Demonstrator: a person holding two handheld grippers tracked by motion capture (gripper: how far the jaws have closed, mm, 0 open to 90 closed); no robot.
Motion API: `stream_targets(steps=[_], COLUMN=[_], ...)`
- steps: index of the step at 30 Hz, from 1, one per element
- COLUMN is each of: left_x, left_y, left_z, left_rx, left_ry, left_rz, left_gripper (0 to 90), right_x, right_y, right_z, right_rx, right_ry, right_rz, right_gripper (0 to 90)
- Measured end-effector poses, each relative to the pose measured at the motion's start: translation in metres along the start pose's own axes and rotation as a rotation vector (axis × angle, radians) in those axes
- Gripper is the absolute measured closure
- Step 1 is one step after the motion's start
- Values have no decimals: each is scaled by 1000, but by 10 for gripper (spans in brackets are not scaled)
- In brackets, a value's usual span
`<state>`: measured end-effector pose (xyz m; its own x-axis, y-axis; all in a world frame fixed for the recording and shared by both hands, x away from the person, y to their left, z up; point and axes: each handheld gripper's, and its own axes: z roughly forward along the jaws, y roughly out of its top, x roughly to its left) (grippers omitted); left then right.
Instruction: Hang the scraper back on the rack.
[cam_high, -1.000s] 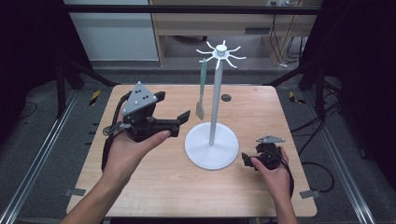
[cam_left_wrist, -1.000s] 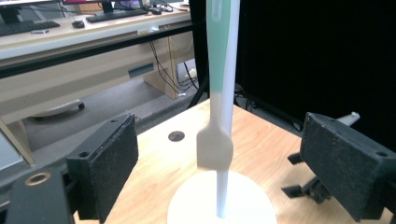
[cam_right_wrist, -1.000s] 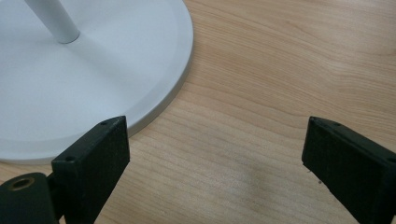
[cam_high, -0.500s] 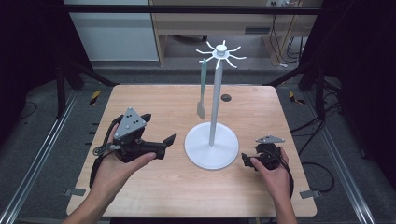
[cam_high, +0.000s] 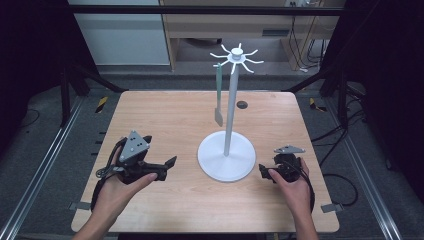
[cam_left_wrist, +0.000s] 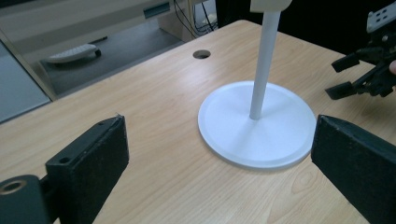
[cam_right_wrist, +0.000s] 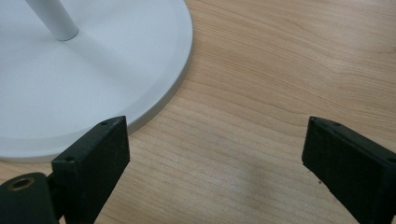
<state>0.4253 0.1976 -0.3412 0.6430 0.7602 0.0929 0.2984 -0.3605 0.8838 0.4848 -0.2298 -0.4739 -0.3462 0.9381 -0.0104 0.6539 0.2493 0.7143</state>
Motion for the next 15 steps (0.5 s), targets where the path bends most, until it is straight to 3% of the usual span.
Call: stream_targets(steps=[15], left_x=[8], left_y=[-59], left_z=[26], left_rx=[101], left_ry=[12], left_rz=[-25], left_gripper=[43], right_x=[1], right_y=[0], right_z=[0], right_rx=[1], right_ry=[-1], right_rz=[-2], right_gripper=[80])
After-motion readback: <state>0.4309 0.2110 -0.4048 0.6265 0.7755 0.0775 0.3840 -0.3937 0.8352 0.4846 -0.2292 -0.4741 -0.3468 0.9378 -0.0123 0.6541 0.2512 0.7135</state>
